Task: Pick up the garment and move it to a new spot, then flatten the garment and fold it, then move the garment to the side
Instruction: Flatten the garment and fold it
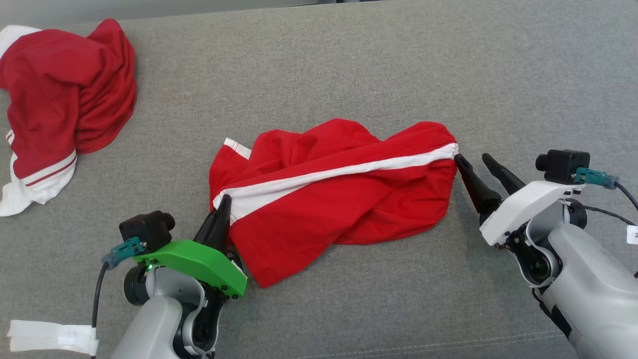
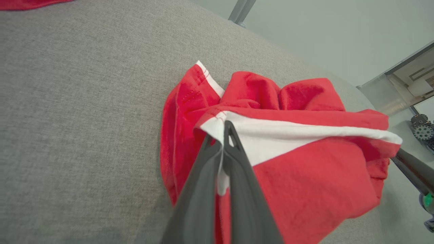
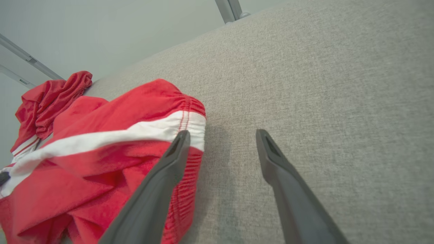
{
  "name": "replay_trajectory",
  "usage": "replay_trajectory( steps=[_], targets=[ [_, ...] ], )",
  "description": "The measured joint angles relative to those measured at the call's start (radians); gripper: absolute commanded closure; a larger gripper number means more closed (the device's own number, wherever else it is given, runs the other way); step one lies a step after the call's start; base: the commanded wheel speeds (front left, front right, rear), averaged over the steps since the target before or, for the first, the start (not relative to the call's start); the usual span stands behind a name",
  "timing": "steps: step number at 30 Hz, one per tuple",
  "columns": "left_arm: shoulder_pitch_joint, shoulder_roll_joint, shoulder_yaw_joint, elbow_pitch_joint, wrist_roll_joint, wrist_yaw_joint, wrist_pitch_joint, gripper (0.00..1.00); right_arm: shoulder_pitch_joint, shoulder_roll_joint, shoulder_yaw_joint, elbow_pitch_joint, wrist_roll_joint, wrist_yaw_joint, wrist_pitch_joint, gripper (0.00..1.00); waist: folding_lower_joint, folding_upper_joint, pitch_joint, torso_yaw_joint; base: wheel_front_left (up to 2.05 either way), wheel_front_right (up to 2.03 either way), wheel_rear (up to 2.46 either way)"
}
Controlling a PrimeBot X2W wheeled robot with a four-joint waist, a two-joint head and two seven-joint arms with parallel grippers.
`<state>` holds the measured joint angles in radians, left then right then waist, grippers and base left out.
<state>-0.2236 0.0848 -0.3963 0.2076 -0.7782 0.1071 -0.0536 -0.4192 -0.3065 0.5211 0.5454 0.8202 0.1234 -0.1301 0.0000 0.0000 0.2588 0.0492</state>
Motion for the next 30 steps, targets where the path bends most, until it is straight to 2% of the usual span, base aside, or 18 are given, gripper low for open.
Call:
replay_trajectory(
  steps=[7,15,17,19,21,22,24,26,27,28,29,30],
  targets=[
    [0.000,0.000,-0.008,0.000,0.002,0.000,0.001,1.00,-0.033,0.011,0.103,-0.039,0.095,0.000,0.030,0.00,0.0000,0.0000,0.003,0.010,0.00,0.00,0.00],
    [0.000,0.000,-0.019,0.000,0.009,0.000,0.009,1.00,-0.060,-0.023,0.138,-0.055,0.151,0.000,0.034,0.01,0.0000,0.0000,0.008,0.020,0.00,0.00,0.00],
    [0.000,-0.001,-0.020,0.000,0.009,0.000,0.009,1.00,-0.068,-0.032,0.143,-0.059,0.169,0.000,0.029,0.07,0.0000,0.0000,0.010,0.023,0.00,0.00,0.00],
    [0.000,-0.001,-0.021,-0.001,0.009,0.000,0.009,1.00,-0.072,-0.039,0.150,-0.065,0.183,0.000,0.025,0.22,0.0000,0.0000,0.012,0.026,0.00,0.00,0.00],
    [0.000,-0.001,-0.021,-0.002,0.009,0.000,0.009,1.00,-0.078,-0.044,0.163,-0.071,0.196,0.000,0.025,0.46,0.0000,0.0000,0.015,0.029,0.00,0.00,0.00],
    [0.000,-0.001,-0.021,-0.003,0.009,0.000,0.010,1.00,-0.083,-0.047,0.170,-0.074,0.203,0.000,0.024,0.52,0.0000,0.0000,0.016,0.030,0.00,0.00,0.00],
    [0.000,-0.002,-0.021,-0.005,0.009,0.000,0.010,1.00,-0.091,-0.054,0.183,-0.083,0.215,0.000,0.023,0.56,0.0000,0.0000,0.019,0.032,0.00,0.00,0.00],
    [0.000,-0.002,-0.021,-0.007,0.009,0.000,0.010,1.00,-0.096,-0.067,0.197,-0.080,0.219,0.000,0.023,0.50,0.0000,0.0000,0.022,0.035,0.00,0.00,0.00],
    [0.000,-0.002,-0.021,-0.008,0.009,0.000,0.010,1.00,-0.099,-0.075,0.201,-0.075,0.219,0.000,0.017,0.33,0.0000,0.0000,0.023,0.036,0.00,0.00,0.00],
    [0.000,-0.003,-0.021,-0.010,0.009,0.000,0.010,1.00,-0.104,-0.082,0.203,-0.070,0.219,0.000,0.016,0.21,0.0000,0.0000,0.024,0.036,0.00,0.00,0.00],
    [0.000,-0.003,-0.021,-0.012,0.009,0.000,0.010,1.00,-0.107,-0.089,0.205,-0.065,0.219,0.000,0.016,0.02,0.0000,0.0000,0.026,0.037,0.00,0.00,0.00],
    [0.000,-0.003,-0.021,-0.013,0.009,0.000,0.010,1.00,-0.110,-0.093,0.208,-0.060,0.220,0.000,0.016,0.00,0.0000,0.0000,0.027,0.038,0.00,0.00,0.00]
  ],
)
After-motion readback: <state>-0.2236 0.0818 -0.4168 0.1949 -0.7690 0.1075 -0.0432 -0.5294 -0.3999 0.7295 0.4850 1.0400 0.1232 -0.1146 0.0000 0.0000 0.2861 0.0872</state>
